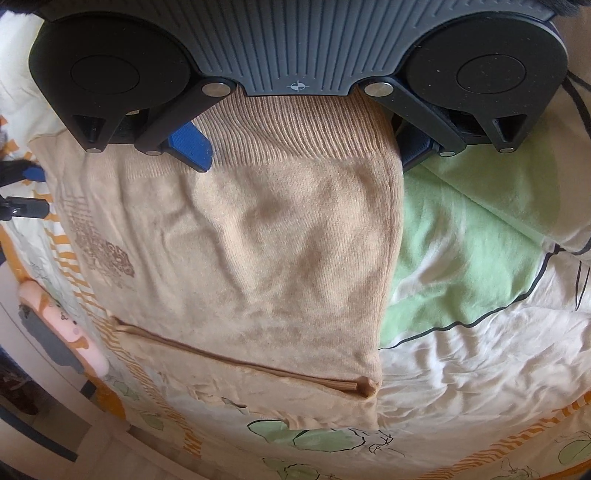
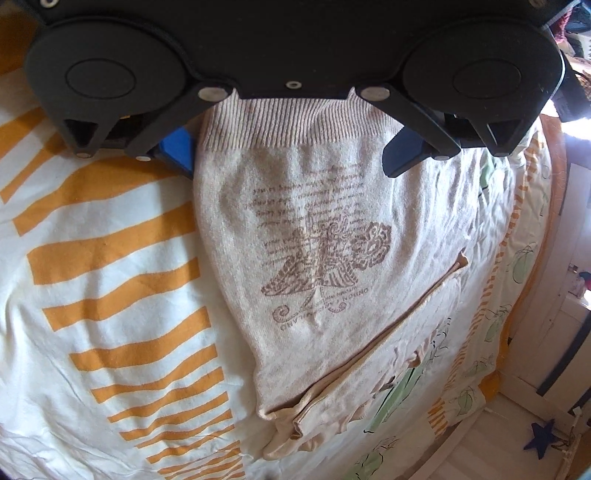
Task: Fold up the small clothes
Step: 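Move the left gripper to the sweater ribbed hem and grasp it, then lift the hem with the left gripper and fold it toward the collar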
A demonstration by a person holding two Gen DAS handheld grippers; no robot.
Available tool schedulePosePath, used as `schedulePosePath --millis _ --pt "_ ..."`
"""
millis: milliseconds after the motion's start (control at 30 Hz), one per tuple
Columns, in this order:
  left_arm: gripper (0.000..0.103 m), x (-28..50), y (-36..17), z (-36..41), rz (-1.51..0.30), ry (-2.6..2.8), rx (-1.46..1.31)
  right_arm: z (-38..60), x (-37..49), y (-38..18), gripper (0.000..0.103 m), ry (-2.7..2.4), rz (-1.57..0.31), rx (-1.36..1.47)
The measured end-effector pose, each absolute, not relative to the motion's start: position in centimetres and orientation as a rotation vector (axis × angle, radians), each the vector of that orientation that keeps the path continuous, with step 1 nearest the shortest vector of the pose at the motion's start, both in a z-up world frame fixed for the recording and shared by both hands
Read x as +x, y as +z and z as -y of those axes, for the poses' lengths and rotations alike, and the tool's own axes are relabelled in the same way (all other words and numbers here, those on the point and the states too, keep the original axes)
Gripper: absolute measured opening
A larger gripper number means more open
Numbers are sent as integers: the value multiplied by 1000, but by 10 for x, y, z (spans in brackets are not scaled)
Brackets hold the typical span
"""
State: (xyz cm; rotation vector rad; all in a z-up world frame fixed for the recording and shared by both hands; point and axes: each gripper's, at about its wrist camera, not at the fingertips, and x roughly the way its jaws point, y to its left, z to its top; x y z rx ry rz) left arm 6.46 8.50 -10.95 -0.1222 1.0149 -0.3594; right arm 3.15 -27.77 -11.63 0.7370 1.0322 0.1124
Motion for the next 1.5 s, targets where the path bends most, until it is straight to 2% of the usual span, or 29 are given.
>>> schedulePosePath --millis 133,200,267,300,367,467,533,600,667,700,733,1133,1500 --pt "99 66 -108 -88 -1021 -360 -140 288 31 -120 103 170 -1019 842" --pt "86 65 -107 -90 -1018 -338 -139 289 29 -120 102 188 -1018 866" --pt "78 65 -106 -94 -1011 -326 -163 289 28 -120 98 207 -1024 881" --pt "69 64 -105 -97 -1008 -322 -178 288 26 -119 94 209 -1025 882" --pt "58 64 -104 -102 -1007 -313 -210 288 23 -118 85 195 -1023 883" --pt "48 64 -104 -106 -1011 -317 -240 287 20 -118 74 183 -1029 888" --pt "44 63 -103 -106 -1013 -323 -241 285 19 -117 64 185 -1039 880" --pt "29 63 -103 -105 -1017 -332 -244 281 17 -115 56 183 -1053 849" --pt "15 62 -104 -106 -1025 -346 -266 277 17 -113 39 178 -1057 816" --pt "8 61 -104 -106 -1024 -354 -276 274 17 -112 16 178 -1058 801" --pt "8 60 -103 -107 -1017 -359 -285 272 16 -111 14 180 -1048 789" --pt "7 53 -71 -123 -851 -338 -428 285 5 -81 13 250 -737 840" --pt "7 104 -25 -116 -701 -404 -501 305 42 -55 13 269 -539 836"
